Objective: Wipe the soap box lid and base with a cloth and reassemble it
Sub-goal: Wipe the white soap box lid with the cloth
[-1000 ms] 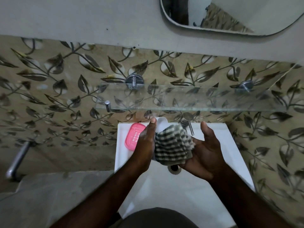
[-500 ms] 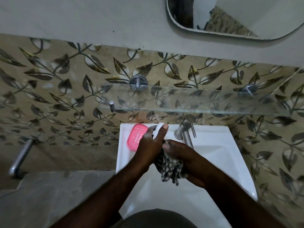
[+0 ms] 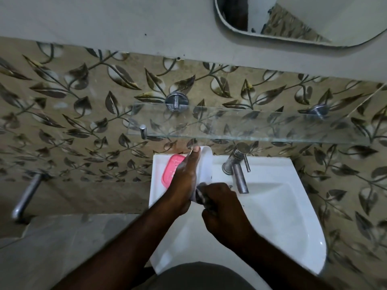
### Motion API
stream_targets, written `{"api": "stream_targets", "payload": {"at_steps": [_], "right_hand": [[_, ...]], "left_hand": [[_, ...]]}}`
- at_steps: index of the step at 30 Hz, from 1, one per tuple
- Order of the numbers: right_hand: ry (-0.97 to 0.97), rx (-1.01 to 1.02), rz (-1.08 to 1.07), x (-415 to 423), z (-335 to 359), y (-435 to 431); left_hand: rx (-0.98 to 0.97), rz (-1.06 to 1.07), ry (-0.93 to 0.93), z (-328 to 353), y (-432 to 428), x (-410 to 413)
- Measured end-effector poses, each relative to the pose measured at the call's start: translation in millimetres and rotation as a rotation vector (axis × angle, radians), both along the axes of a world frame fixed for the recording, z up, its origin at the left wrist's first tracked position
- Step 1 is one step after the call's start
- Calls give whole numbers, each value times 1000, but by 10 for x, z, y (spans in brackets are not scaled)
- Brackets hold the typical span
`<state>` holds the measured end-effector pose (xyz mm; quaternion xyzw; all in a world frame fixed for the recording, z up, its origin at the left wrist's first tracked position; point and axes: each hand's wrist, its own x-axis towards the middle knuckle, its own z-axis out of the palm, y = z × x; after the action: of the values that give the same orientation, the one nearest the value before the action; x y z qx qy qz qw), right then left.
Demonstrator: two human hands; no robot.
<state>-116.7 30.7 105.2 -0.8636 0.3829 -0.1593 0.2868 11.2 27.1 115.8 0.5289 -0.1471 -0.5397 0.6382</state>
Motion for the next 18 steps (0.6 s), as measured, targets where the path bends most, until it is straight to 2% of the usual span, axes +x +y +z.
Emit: {"api": "stream_targets", "payload": {"at_steps": [1,2,3,4,7,8,9,10,13,14,15,16,17,18], "right_hand": [[95,-159,28,-15,-28,-27],[130,-215,26,-10,-29,-46],[125,-171,15,5,0,-40],[75,-64,-14,20,70,-42],[-347,660,-162,32,254,-23],[-399,775,-162,-12,242,-22],[-393,765,-150,-49,194,-3],[-348,639,-109,-80,139,28],[55,-137,86,-145,-54,7],[152,-286,137,-145,-119,-33],[166,-322,133,-117,-145,-53],[149,-256,100,-76,-119,-55],[108,-146,35,-33,-53,-52],[28,55,-65,1,6,-40]], "left_hand": [[22,18,44,22,-10,-14],[43,37,67,46,-17,-28],[43,42,60,45,-29,-38],[42,38,22,31,-39,-53],[-14,20,-136,-15,-22,-90],[-42,30,-167,9,-6,-90],[-58,38,-177,20,6,-90],[-44,35,-169,11,6,-87],[109,-28,-65,-43,-38,-91],[162,-47,-16,-75,-53,-104],[192,-39,23,-97,-59,-111],[212,-16,45,-110,-55,-112],[193,18,20,-144,-52,-112],[120,52,-49,-168,-46,-111]]}}
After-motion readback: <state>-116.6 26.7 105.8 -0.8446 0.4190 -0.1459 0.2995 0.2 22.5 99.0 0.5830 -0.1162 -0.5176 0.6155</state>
